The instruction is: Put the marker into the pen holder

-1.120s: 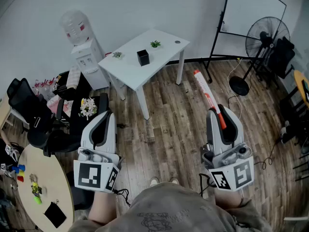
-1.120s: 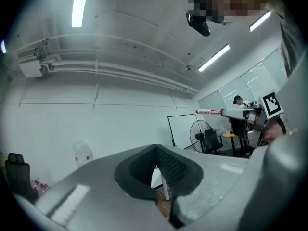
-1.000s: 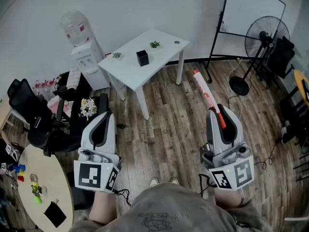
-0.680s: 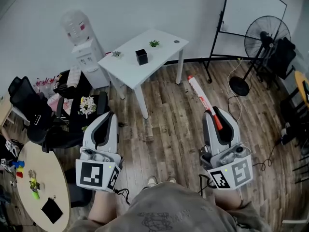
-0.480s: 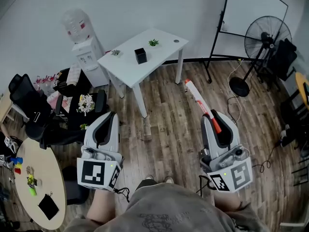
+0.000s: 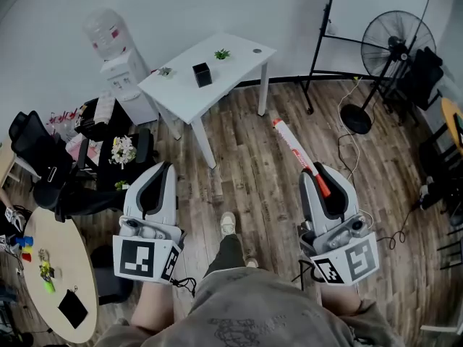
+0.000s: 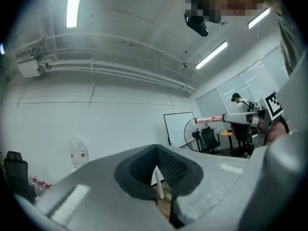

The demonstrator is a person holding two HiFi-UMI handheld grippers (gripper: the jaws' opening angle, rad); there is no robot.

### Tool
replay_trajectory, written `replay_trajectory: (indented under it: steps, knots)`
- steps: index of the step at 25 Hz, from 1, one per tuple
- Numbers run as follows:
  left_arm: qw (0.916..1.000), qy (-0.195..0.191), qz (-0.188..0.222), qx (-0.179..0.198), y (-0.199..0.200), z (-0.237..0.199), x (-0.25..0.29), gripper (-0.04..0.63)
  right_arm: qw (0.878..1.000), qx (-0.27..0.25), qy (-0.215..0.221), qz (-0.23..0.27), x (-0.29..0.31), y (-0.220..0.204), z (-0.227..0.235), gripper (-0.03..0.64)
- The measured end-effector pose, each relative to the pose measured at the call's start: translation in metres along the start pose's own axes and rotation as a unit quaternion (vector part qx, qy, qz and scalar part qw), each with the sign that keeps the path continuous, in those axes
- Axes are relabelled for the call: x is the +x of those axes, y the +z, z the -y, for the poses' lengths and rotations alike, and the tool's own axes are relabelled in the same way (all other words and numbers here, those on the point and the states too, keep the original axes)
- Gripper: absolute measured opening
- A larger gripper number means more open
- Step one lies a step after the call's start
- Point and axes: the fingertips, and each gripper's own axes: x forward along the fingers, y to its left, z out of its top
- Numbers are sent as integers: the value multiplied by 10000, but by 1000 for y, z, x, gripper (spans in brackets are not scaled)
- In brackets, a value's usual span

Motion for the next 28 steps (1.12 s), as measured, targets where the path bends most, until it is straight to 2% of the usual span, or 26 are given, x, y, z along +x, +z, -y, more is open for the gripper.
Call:
replay_trajectory:
  steps: [7, 12, 20, 25, 28]
  knots:
    - [9998, -83, -192, 34, -27, -19, 44, 0, 9998, -54, 57, -208, 41, -24, 14, 98]
    - [9995, -204, -247, -64, -47, -46, 94, 0, 9994, 87, 258, -217, 91, -45, 30, 98]
    - [9983, -367, -443, -89, -77, -115, 192, 0, 9980, 116, 194, -597, 203, -91, 64, 98]
    - [9978, -408, -499, -120, -94, -167, 245, 0, 9961, 7, 410, -786, 278, -116, 74, 98]
    - [9973, -447, -562, -138, -103, -191, 270, 0, 9952, -64, 400, -886, 313, -130, 79, 98]
